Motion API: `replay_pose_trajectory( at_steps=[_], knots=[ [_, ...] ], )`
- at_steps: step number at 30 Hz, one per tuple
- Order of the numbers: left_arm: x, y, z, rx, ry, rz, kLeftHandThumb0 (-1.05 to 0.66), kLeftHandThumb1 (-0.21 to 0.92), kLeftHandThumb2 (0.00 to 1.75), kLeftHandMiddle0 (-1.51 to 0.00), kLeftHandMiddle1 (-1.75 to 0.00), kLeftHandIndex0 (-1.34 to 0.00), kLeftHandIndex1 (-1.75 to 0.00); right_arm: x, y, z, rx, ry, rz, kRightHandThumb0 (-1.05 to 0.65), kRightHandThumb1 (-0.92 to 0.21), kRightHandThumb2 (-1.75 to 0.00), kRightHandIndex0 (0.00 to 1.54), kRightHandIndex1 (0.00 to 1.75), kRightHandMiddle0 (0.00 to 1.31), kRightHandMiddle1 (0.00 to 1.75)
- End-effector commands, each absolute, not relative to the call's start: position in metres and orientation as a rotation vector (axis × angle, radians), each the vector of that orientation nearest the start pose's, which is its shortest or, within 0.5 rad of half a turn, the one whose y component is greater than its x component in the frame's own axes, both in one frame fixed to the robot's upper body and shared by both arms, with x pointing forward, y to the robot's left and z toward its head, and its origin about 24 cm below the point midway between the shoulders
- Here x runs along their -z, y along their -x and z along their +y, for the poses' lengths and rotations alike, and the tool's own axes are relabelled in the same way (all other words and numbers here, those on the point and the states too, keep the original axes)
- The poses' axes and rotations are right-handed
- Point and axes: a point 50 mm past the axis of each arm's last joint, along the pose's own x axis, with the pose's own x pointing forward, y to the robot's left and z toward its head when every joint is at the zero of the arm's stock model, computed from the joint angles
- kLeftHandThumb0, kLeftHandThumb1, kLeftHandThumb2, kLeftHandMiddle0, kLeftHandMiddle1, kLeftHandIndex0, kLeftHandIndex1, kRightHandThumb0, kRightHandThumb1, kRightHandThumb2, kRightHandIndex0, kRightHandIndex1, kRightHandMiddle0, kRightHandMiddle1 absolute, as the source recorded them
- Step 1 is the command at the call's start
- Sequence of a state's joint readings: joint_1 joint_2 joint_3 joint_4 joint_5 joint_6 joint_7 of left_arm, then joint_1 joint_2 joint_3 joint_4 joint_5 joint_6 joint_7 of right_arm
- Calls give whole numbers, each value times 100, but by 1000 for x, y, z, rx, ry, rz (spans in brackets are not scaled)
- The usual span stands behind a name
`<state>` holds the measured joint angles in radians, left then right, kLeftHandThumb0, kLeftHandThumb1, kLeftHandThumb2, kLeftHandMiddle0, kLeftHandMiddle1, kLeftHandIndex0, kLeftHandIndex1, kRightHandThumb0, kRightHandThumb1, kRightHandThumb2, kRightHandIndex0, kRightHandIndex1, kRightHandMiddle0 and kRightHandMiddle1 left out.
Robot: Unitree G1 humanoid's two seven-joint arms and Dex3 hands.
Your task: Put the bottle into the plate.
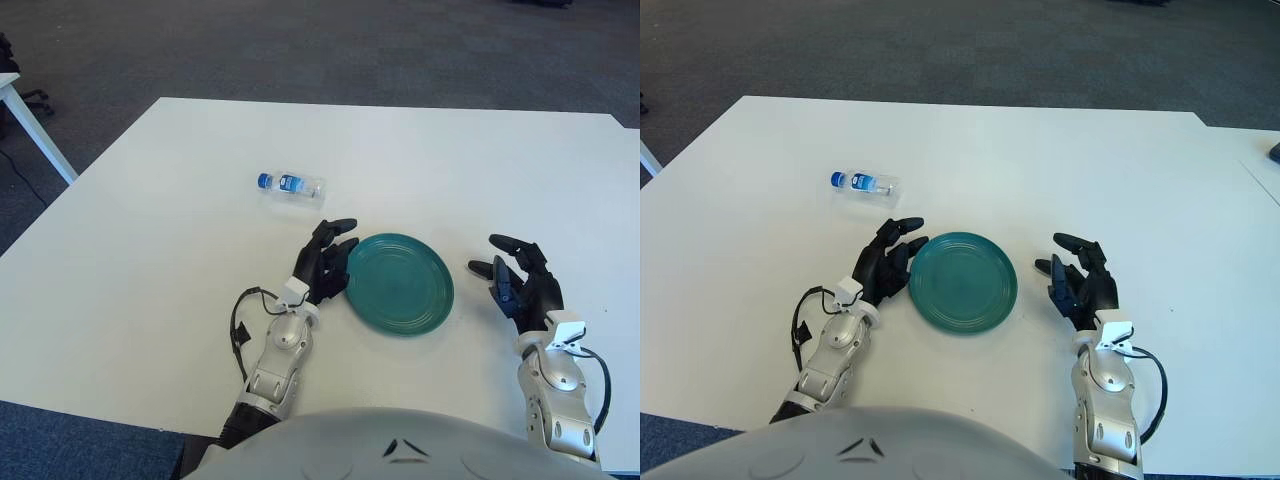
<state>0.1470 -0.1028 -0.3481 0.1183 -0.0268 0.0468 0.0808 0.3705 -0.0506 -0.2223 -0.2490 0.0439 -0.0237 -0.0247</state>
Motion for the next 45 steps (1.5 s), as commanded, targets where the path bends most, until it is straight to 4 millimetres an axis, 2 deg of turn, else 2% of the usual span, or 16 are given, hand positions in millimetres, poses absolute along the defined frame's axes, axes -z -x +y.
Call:
replay_pose_trajectory(
  at_steps=[1,28,38,42,45],
  knots=[
    [32,-187,38,229,169,437,-61,92,69,-74,-25,-41,-91,-33,-171,-232,323,105,73,-51,-92,-55,62,79,17,106],
    [30,-187,37,223,160,420,-59,92,68,-71,-22,-38,-89,-26,-175,-236,313,108,97,-53,-92,-56,61,79,18,104],
    [12,-184,45,201,38,219,-60,92,71,-57,-12,-20,-78,-22,-176,-235,314,107,95,-51,-92,-55,61,78,19,105],
    [6,-183,47,182,-128,31,-70,92,71,-52,-8,-13,-74,-20,-177,-235,312,107,94,-50,-92,-56,61,79,20,105],
    [-2,-183,47,130,-341,-149,-78,92,71,-48,-5,-10,-72,-19,-178,-236,311,109,95,-49,-92,-57,62,79,20,105]
  ],
)
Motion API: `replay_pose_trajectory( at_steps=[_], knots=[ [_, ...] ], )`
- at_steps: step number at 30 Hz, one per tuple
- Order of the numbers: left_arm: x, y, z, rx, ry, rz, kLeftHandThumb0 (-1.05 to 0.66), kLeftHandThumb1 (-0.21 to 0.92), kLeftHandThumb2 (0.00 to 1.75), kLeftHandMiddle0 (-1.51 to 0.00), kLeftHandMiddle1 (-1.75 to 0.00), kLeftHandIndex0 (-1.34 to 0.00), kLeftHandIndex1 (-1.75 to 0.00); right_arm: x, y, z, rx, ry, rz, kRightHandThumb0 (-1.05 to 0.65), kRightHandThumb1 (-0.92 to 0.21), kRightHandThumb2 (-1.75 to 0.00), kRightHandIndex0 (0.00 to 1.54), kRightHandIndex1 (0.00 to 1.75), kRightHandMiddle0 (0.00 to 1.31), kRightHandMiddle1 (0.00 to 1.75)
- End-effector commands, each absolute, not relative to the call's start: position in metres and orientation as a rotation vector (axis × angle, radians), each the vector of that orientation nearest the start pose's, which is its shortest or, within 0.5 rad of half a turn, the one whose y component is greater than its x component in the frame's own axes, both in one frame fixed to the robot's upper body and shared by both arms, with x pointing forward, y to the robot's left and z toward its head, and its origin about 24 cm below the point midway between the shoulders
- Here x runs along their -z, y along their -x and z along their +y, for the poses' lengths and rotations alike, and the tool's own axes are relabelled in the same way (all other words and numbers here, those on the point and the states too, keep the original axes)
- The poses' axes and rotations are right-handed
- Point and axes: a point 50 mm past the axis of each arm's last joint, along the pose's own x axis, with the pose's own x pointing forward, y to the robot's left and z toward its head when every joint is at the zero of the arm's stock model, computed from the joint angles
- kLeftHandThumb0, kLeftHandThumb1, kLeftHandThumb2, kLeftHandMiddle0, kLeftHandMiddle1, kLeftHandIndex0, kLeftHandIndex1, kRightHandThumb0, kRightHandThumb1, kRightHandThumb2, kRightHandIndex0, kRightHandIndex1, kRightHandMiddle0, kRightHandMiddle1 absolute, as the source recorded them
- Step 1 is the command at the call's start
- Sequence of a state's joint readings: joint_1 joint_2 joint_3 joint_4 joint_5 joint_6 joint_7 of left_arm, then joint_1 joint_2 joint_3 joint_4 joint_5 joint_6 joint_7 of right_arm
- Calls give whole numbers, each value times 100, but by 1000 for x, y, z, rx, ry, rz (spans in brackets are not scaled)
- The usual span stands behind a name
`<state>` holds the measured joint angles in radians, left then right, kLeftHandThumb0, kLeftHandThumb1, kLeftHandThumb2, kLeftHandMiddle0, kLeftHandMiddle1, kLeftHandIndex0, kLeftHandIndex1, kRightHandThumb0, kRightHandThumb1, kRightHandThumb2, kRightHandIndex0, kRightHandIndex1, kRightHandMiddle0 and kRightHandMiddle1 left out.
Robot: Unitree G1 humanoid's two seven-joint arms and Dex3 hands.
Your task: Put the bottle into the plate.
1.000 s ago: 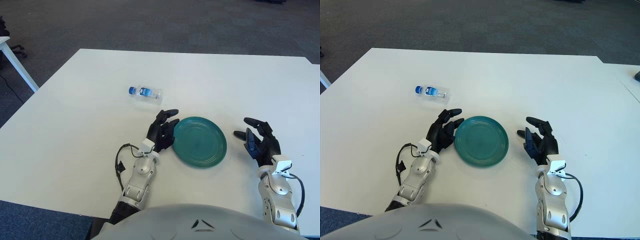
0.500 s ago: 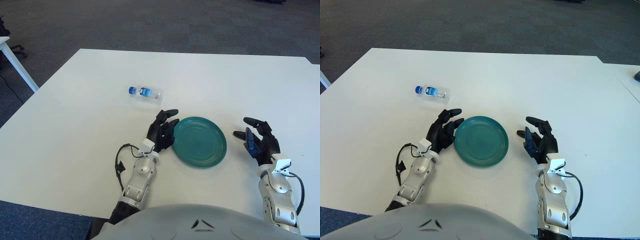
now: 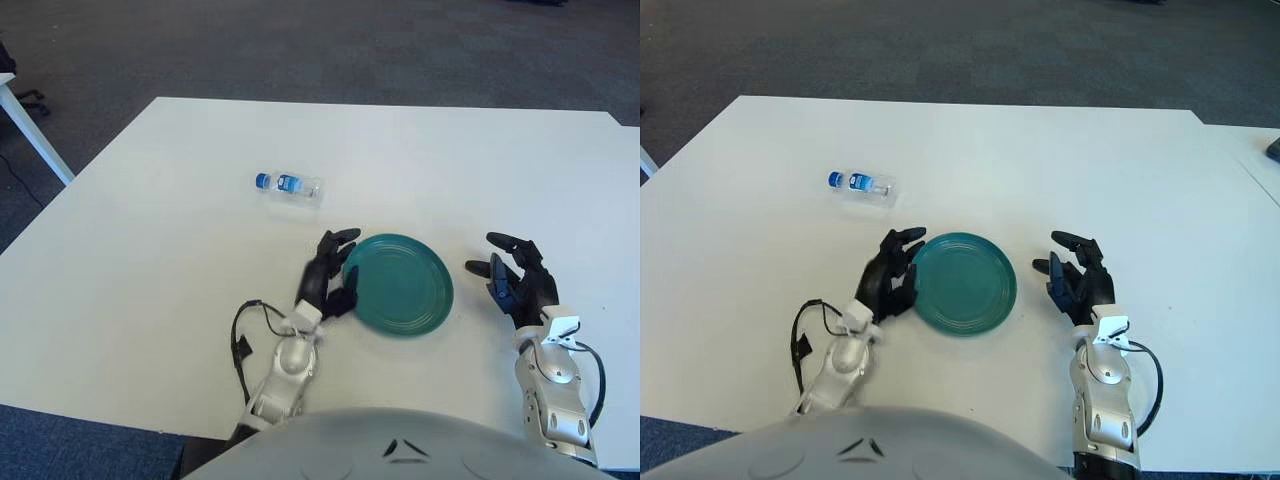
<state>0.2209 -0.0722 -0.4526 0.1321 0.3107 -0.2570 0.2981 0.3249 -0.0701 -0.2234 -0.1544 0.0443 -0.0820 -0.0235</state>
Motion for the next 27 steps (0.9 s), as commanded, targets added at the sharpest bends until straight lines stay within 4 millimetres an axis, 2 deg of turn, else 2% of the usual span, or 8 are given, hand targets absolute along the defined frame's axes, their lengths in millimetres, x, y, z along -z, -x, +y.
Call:
replay_pose_trajectory(
  at_steps=[1,5,9,15,21,27],
  knots=[
    [-6,-185,47,111,-427,-223,-80,92,71,-48,-5,-9,-71,-18,-178,-236,311,108,97,-49,-92,-57,62,79,20,105],
    [-11,-189,46,75,-599,-378,-89,92,71,-39,-1,-3,-67,-16,-178,-237,313,104,102,-49,-92,-57,62,79,19,104],
    [-16,-191,46,50,-750,-515,-100,92,81,-27,0,0,-46,-13,-179,-237,314,103,111,-49,-92,-56,63,79,18,102],
    [-23,-191,46,40,-884,-635,-104,92,95,-14,-1,0,-22,-10,-181,-237,316,95,121,-48,-92,-56,62,78,18,101],
    [-23,-192,43,50,-978,-649,-99,92,100,-6,0,0,-7,-6,-184,-237,320,87,128,-48,-92,-55,62,78,19,101],
    [-23,-194,41,51,-990,-638,-87,92,105,-4,0,-2,-5,-3,-185,-238,320,87,135,-50,-92,-56,62,79,17,102]
  ],
)
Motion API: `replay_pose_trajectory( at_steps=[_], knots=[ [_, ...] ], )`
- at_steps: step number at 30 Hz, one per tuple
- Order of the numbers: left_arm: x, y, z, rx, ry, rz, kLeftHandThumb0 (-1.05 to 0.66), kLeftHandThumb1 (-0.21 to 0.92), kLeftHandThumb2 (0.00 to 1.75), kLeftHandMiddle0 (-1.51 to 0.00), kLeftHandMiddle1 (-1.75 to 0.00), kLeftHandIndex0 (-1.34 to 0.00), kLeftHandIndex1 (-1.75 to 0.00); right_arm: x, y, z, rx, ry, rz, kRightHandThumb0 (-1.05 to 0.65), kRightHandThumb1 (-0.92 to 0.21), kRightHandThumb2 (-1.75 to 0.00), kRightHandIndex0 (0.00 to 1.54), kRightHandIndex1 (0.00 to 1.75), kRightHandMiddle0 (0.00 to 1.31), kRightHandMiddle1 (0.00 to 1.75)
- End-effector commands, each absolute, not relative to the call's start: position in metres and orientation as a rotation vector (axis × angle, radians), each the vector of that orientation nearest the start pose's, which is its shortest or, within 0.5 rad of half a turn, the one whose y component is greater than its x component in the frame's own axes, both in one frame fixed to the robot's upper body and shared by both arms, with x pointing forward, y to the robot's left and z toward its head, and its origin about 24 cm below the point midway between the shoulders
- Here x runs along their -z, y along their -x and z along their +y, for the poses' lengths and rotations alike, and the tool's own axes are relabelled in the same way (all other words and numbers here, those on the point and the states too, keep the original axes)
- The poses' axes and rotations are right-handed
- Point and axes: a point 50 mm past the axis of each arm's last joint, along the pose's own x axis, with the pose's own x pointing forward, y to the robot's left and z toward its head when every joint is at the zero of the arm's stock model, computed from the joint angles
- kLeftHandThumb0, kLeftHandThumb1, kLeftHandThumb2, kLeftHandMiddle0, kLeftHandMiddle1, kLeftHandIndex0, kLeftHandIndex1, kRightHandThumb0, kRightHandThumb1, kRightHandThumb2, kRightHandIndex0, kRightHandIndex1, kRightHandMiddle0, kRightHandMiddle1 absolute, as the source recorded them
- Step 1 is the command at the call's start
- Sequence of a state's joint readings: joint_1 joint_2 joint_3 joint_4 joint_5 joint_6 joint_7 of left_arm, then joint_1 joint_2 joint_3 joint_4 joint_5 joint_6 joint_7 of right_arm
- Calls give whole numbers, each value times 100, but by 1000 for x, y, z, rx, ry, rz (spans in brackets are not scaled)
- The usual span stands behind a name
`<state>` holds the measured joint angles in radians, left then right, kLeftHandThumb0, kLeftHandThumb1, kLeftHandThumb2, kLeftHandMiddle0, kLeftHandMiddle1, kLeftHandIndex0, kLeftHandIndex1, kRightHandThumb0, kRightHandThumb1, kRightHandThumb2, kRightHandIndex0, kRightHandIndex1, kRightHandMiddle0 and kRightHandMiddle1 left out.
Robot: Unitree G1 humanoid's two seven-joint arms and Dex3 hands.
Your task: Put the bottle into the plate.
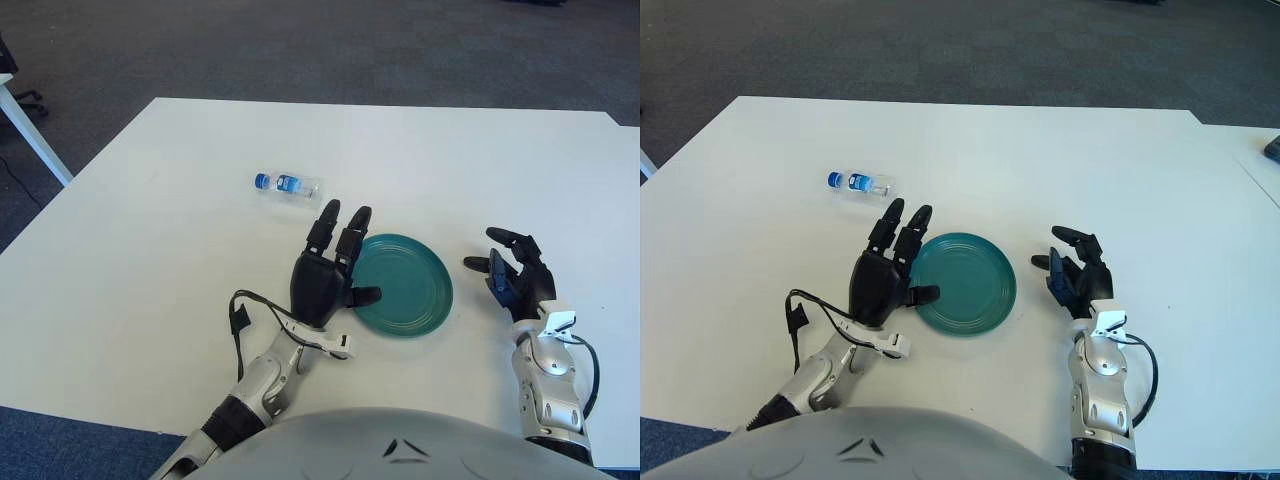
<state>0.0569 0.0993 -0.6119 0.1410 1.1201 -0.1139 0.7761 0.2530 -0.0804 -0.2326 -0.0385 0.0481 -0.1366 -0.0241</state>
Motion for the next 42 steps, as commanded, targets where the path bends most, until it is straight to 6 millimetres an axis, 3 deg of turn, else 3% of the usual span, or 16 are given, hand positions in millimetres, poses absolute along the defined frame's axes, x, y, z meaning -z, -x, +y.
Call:
replay_pose_trajectory(
  at_steps=[1,9,23,28,35,38,42],
  knots=[
    [-23,-195,41,54,-986,-633,-86,92,105,-4,0,-2,-5,-3,-186,-238,319,88,137,-50,-92,-56,62,79,17,102],
    [-25,-198,40,82,-996,-620,-73,92,105,-3,0,-2,-6,2,-187,-238,322,81,145,-50,-92,-56,62,79,15,102],
    [-35,-213,38,60,-1110,-663,-76,92,102,0,0,0,-3,10,-191,-240,324,80,153,-49,-92,-56,61,82,16,107],
    [-32,-252,51,55,-1168,-664,-94,92,106,-2,-1,0,-3,13,-191,-241,317,80,154,-47,-92,-55,61,83,16,106],
    [-34,-272,56,75,-1112,-630,-104,92,88,-13,-4,-5,-6,16,-190,-243,312,61,144,-45,-92,-52,62,82,18,103],
    [-41,-280,59,68,-1062,-639,-105,92,74,-23,-3,-10,-14,17,-189,-244,312,57,140,-44,-92,-52,63,81,20,105],
    [-51,-287,60,64,-1029,-668,-105,92,61,-32,-1,-3,-50,18,-189,-245,313,57,139,-43,-91,-54,63,82,20,107]
  ],
)
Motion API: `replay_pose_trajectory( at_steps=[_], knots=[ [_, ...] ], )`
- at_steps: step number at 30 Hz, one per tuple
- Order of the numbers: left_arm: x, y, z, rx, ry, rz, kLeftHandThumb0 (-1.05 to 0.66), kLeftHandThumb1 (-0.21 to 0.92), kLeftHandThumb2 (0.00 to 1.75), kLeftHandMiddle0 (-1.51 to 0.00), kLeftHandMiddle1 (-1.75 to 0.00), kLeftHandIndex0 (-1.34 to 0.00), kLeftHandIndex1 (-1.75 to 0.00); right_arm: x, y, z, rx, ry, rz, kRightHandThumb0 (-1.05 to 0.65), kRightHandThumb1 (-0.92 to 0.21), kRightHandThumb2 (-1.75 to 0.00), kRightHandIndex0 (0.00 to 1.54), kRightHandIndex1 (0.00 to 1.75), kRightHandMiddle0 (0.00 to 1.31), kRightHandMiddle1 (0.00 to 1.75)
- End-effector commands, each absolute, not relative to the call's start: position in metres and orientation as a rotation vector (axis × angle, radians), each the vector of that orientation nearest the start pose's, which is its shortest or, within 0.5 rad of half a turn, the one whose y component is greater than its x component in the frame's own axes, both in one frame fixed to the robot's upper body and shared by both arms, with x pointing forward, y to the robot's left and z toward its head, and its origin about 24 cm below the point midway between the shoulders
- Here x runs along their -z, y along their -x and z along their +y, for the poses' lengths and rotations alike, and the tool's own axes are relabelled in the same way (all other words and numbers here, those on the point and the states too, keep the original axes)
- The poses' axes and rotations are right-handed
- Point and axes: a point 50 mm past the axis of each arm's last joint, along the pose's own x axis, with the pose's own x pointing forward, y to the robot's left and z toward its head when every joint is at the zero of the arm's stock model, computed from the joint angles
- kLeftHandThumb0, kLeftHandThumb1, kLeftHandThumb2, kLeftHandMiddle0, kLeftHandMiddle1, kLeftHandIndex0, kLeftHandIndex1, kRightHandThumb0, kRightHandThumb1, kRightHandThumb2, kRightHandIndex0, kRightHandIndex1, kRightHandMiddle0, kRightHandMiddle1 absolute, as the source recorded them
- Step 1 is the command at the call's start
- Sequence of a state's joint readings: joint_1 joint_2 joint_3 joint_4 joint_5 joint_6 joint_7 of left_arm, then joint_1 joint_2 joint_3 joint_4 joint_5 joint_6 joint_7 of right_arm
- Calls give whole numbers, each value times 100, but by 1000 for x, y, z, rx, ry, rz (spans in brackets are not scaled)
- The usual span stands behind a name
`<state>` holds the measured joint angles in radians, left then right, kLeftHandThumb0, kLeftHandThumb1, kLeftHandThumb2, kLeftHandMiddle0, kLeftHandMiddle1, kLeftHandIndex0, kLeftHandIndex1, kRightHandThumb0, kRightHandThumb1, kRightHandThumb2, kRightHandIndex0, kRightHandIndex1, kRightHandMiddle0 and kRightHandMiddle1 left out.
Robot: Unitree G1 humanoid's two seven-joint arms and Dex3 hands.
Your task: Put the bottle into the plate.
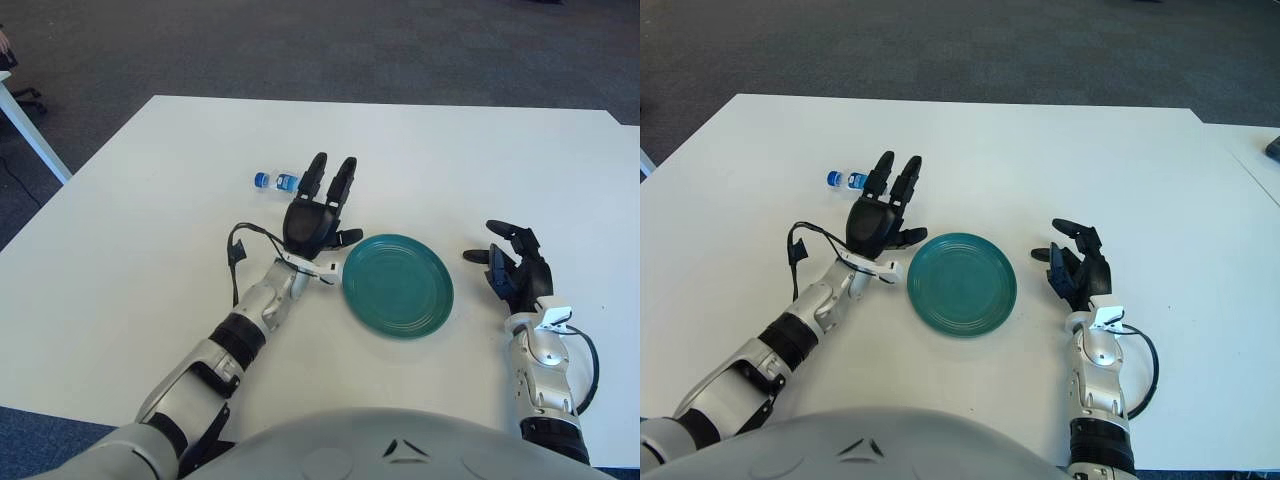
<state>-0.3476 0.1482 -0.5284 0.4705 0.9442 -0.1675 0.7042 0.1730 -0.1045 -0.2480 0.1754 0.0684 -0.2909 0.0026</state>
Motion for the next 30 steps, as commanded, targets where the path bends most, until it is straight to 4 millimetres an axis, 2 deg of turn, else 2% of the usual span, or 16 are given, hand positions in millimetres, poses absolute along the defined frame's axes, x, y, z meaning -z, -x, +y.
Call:
replay_pose_trajectory(
  at_steps=[1,3,7,16,30],
  knots=[
    [-53,-288,60,65,-1027,-675,-105,92,60,-33,-1,-2,-53,19,-189,-246,313,57,140,-43,-91,-54,64,82,19,107],
    [-56,-291,59,69,-1031,-686,-104,92,56,-36,-1,-2,-62,20,-189,-246,314,55,142,-43,-91,-55,64,82,19,108],
    [-60,-296,56,87,-1054,-704,-104,92,53,-38,-1,-3,-69,21,-189,-247,317,49,147,-43,-90,-57,64,82,18,106],
    [-70,-312,55,138,-1163,-742,-105,92,55,-39,-1,-2,-71,23,-188,-252,320,44,160,-44,-90,-59,64,80,18,107],
    [-72,-320,53,159,-1290,-750,-105,92,61,-44,-2,0,-70,26,-186,-260,331,56,196,-40,-85,-69,63,88,16,110]
  ],
)
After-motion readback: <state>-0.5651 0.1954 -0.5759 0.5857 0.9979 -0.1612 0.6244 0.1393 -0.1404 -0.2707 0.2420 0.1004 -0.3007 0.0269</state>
